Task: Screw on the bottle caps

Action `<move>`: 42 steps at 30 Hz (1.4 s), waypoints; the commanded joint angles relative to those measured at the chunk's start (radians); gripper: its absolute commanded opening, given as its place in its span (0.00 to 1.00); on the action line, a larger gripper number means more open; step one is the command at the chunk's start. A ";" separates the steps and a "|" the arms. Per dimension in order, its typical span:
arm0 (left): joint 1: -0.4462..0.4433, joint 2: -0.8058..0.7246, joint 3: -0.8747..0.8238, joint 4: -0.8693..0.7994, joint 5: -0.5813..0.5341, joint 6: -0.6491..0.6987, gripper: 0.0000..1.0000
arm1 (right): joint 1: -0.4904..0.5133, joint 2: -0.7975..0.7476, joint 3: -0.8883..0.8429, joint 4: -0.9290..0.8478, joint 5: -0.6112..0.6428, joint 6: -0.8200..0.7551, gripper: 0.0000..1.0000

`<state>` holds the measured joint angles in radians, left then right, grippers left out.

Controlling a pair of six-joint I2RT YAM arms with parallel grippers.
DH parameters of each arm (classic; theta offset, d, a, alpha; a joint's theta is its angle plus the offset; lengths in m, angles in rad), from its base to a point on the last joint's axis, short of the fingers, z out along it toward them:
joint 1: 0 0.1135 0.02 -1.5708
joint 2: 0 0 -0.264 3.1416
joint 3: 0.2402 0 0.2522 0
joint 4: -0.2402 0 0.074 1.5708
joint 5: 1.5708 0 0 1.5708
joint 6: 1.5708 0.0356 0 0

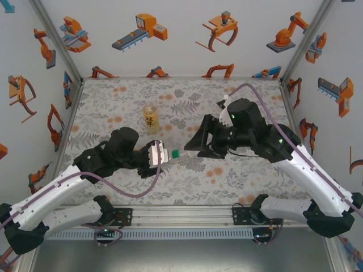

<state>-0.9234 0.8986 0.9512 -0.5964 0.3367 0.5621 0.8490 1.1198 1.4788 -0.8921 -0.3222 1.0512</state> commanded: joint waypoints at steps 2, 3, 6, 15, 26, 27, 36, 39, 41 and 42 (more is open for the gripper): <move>-0.005 -0.017 0.000 0.024 0.028 -0.011 0.00 | 0.009 -0.022 0.060 -0.037 0.057 -0.220 0.64; -0.005 -0.017 -0.001 0.025 0.028 -0.010 0.00 | 0.008 -0.031 0.057 -0.025 0.062 -0.270 0.64; -0.005 -0.015 0.001 0.025 0.035 -0.010 0.00 | 0.008 -0.070 0.027 0.052 0.058 -0.458 0.64; -0.005 -0.022 0.003 0.021 0.055 -0.018 0.00 | 0.008 -0.135 -0.010 0.194 -0.238 -1.157 0.67; -0.005 -0.023 0.016 0.013 0.102 -0.023 0.00 | 0.009 -0.122 -0.048 0.162 -0.456 -1.687 0.66; -0.004 -0.022 0.018 0.011 0.104 -0.023 0.00 | 0.008 -0.116 -0.049 0.171 -0.458 -1.688 0.66; -0.004 -0.027 0.028 -0.001 0.110 -0.023 0.00 | 0.010 -0.066 -0.058 0.182 -0.480 -1.684 0.61; -0.005 -0.029 0.029 -0.003 0.111 -0.024 0.00 | 0.011 -0.058 -0.059 0.183 -0.486 -1.679 0.60; -0.005 -0.032 0.028 -0.004 0.111 -0.025 0.00 | 0.014 -0.052 -0.061 0.182 -0.488 -1.677 0.59; -0.005 -0.032 0.029 -0.004 0.113 -0.025 0.00 | 0.016 -0.050 -0.062 0.182 -0.488 -1.676 0.58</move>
<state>-0.9234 0.8833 0.9516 -0.5987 0.4194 0.5503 0.8543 1.0679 1.4258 -0.7349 -0.7746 -0.6037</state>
